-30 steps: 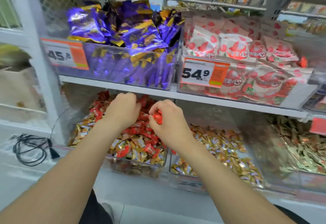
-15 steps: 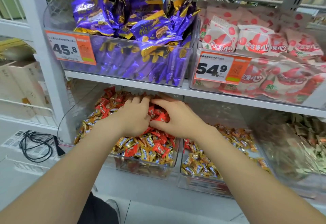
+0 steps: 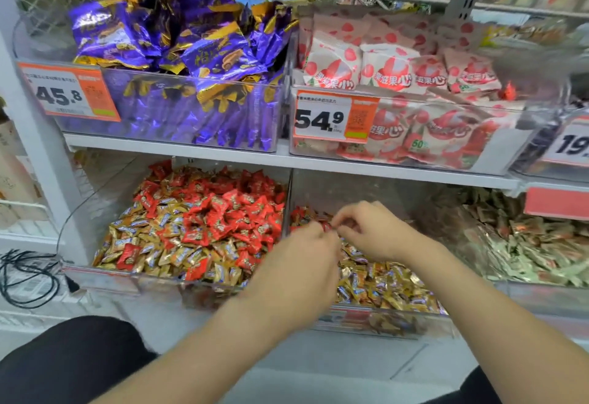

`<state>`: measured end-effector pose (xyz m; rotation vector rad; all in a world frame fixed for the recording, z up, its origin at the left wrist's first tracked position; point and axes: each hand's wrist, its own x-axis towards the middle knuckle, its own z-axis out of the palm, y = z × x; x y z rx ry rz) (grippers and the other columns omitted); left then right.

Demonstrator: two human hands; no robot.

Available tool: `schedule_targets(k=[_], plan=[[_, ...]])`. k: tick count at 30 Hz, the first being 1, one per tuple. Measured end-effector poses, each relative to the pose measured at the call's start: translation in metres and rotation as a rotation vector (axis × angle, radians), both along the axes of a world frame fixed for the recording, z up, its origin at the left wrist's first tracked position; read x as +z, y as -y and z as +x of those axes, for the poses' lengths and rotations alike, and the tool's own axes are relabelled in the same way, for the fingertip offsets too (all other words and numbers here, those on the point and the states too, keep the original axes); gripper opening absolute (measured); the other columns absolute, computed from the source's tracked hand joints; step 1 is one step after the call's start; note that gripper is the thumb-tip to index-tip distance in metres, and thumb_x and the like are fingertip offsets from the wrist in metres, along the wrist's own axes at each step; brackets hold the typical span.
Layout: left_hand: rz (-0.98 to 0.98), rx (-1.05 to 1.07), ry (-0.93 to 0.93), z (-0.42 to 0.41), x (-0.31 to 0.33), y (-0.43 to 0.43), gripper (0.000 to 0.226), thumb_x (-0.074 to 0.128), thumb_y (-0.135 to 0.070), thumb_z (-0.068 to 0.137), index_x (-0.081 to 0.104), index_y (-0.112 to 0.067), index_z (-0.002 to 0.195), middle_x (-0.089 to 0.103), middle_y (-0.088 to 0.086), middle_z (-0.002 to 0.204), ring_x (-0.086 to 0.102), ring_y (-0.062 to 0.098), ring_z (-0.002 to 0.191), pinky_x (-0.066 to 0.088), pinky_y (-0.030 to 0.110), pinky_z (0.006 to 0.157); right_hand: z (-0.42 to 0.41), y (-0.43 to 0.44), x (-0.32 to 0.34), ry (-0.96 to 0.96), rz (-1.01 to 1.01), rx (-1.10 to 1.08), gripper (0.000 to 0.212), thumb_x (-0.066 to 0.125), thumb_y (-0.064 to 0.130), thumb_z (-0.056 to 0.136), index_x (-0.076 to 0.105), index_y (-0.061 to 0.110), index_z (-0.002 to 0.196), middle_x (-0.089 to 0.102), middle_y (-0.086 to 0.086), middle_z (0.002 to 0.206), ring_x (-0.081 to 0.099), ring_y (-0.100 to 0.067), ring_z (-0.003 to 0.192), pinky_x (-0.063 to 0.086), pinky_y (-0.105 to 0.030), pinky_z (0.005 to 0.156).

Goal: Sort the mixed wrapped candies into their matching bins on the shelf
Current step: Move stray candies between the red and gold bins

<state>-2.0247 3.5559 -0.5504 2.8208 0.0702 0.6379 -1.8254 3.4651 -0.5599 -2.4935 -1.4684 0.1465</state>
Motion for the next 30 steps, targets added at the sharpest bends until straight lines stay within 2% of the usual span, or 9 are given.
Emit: schedule_targets(k=[3, 6, 8, 11, 14, 17, 21, 27, 30], plan=[[-0.027, 0.118, -0.423, 0.022, -0.029, 0.020, 0.033, 0.048, -0.017, 0.100, 0.048, -0.006, 0.131, 0.046, 0.016, 0.131, 0.045, 0.033, 0.121, 0.039, 0.042, 0.104, 0.016, 0.007, -0.015, 0.016, -0.235, -0.010, 0.040, 0.070, 0.040, 0.096, 0.068, 0.027, 0.134, 0.072, 0.004, 0.105, 0.065, -0.020, 0.102, 0.045, -0.030, 0.089], [-0.306, 0.286, -0.659, 0.051, -0.045, 0.012, 0.072, 0.052, -0.030, 0.101, 0.016, 0.004, 0.155, 0.009, 0.034, 0.161, 0.017, 0.054, 0.147, 0.024, 0.056, 0.121, 0.029, 0.006, -0.024, -0.023, -0.332, -0.001, 0.079, 0.078, 0.055, 0.087, 0.047, 0.027, 0.154, 0.058, -0.002, 0.145, 0.054, -0.026, 0.133, 0.043, -0.035, 0.107], [-0.472, 0.354, -0.725, 0.070, -0.053, 0.007, 0.096, 0.056, -0.034, 0.101, -0.009, 0.006, 0.159, -0.019, 0.037, 0.163, -0.004, 0.057, 0.153, 0.013, 0.058, 0.125, 0.036, 0.006, -0.031, -0.077, -0.389, -0.010, 0.090, 0.078, 0.056, 0.087, 0.035, 0.028, 0.161, 0.050, -0.004, 0.154, 0.048, -0.028, 0.140, 0.042, -0.037, 0.111], [-0.542, 0.444, -0.747, 0.095, -0.070, 0.005, 0.103, 0.056, -0.031, 0.100, -0.020, 0.011, 0.155, -0.024, 0.038, 0.162, -0.014, 0.053, 0.154, 0.007, 0.053, 0.126, 0.043, 0.010, -0.039, -0.154, -0.440, -0.023, 0.093, 0.073, 0.056, 0.092, 0.024, 0.029, 0.166, 0.041, -0.003, 0.164, 0.041, -0.029, 0.148, 0.040, -0.040, 0.116], [-0.499, 0.498, -0.724, 0.111, -0.083, 0.003, 0.089, 0.058, -0.026, 0.097, 0.004, 0.014, 0.156, 0.007, 0.038, 0.162, 0.006, 0.051, 0.152, 0.020, 0.052, 0.122, 0.048, 0.014, -0.041, -0.157, -0.410, -0.031, 0.077, 0.071, 0.056, 0.093, 0.041, 0.027, 0.158, 0.054, -0.001, 0.146, 0.047, -0.028, 0.141, 0.045, -0.039, 0.107], [-0.399, 0.395, -0.603, 0.117, -0.085, 0.004, 0.042, 0.058, -0.010, 0.094, 0.047, 0.004, 0.133, 0.045, 0.023, 0.141, 0.037, 0.039, 0.135, 0.031, 0.043, 0.111, 0.052, 0.011, -0.044, -0.090, -0.197, -0.073, 0.048, 0.063, 0.046, 0.100, 0.060, 0.021, 0.141, 0.068, -0.001, 0.123, 0.065, -0.026, 0.113, 0.051, -0.036, 0.091], [-0.380, 0.355, -0.448, 0.118, -0.095, -0.003, 0.040, 0.072, -0.008, 0.086, 0.057, -0.008, 0.123, 0.060, 0.014, 0.125, 0.054, 0.035, 0.121, 0.045, 0.039, 0.095, 0.043, -0.008, -0.055, -0.063, 0.015, -0.023, 0.037, 0.055, 0.017, 0.105, 0.061, 0.020, 0.141, 0.067, -0.007, 0.137, 0.062, -0.030, 0.126, 0.050, -0.041, 0.105], [-0.488, 0.407, -0.385, 0.115, -0.099, -0.010, 0.031, 0.074, -0.002, 0.082, 0.062, -0.009, 0.109, 0.067, 0.011, 0.105, 0.064, 0.032, 0.102, 0.049, 0.037, 0.072, 0.034, -0.027, -0.062, -0.118, -0.280, 0.103, 0.040, 0.059, 0.000, 0.085, 0.067, 0.017, 0.121, 0.070, -0.008, 0.120, 0.062, -0.033, 0.118, 0.052, -0.044, 0.096], [-0.524, 0.435, -0.375, 0.111, -0.097, -0.011, 0.024, 0.069, 0.004, 0.086, 0.064, -0.007, 0.106, 0.066, 0.014, 0.105, 0.067, 0.032, 0.094, 0.058, 0.042, 0.076, 0.041, -0.027, -0.058, -0.153, -0.333, 0.091, 0.057, 0.061, 0.009, 0.091, 0.060, 0.032, 0.143, 0.062, -0.003, 0.138, 0.058, -0.028, 0.125, 0.051, -0.042, 0.102]])
